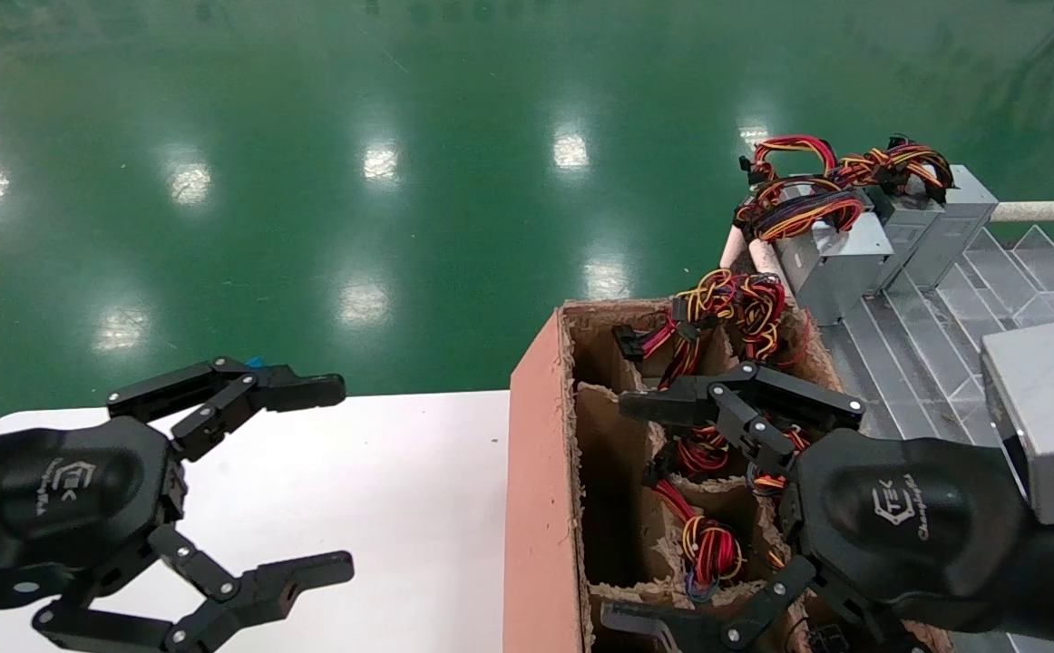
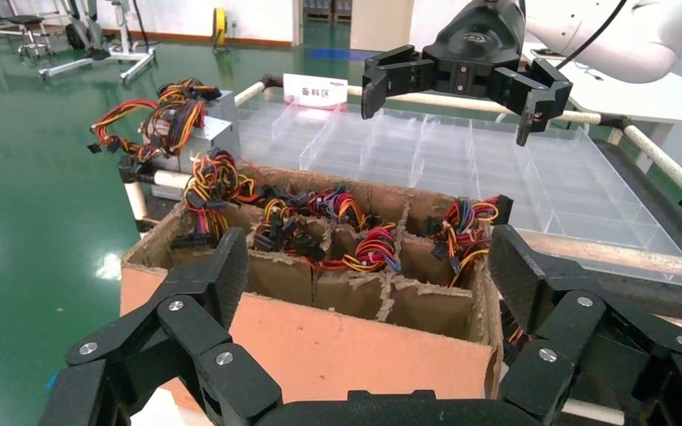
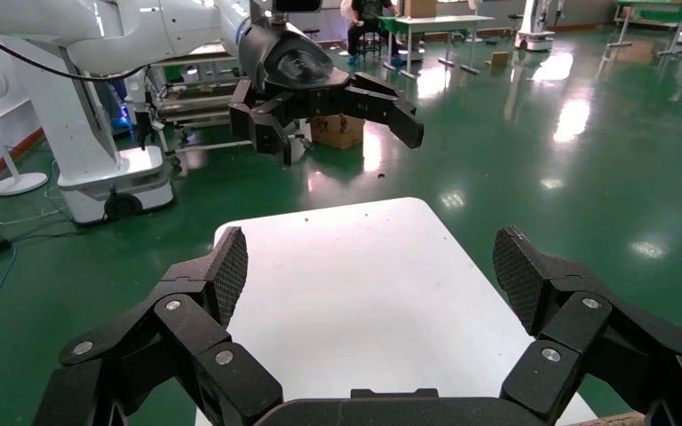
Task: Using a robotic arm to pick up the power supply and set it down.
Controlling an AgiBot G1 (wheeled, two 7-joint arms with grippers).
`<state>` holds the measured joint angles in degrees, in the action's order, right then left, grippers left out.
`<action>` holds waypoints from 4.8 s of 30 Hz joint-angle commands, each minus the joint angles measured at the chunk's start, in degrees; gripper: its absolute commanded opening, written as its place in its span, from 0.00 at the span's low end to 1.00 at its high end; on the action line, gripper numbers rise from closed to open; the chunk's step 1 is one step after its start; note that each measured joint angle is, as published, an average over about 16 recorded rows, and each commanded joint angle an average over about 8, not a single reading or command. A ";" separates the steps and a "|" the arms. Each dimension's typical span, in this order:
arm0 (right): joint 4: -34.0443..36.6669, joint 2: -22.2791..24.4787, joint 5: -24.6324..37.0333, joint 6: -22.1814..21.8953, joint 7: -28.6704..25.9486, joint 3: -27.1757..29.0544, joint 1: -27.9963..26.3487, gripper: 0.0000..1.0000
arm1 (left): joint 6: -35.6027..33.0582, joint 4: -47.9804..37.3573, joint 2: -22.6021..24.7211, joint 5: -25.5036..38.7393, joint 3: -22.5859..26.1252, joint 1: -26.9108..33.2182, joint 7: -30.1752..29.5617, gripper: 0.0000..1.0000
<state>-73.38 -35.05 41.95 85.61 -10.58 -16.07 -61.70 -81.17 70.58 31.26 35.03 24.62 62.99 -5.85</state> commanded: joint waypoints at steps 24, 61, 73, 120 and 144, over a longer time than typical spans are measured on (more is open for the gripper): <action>-0.12 0.21 0.03 0.12 -0.05 0.05 -0.10 1.00 | 0.00 0.00 0.00 0.00 0.00 0.00 0.00 0.00; 40.24 -14.48 45.18 -3.68 20.90 -14.23 -37.99 1.00 | 0.00 0.00 0.00 0.00 0.00 0.00 0.00 0.00; 57.00 -23.93 54.80 -8.18 32.68 -19.92 -47.14 0.02 | 0.00 0.00 0.00 0.00 0.00 0.00 0.00 0.00; 68.23 -30.78 60.26 -11.41 51.57 -23.69 -53.80 0.00 | 0.00 0.00 0.00 0.00 0.00 0.00 0.00 0.00; 40.94 -24.82 57.47 4.47 47.84 -23.95 -55.55 0.00 | 0.00 0.00 0.00 0.00 0.00 0.00 0.00 0.00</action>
<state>-33.10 -59.40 99.47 88.47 36.57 -40.02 -116.94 -81.17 70.57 31.26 35.03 24.63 63.00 -5.85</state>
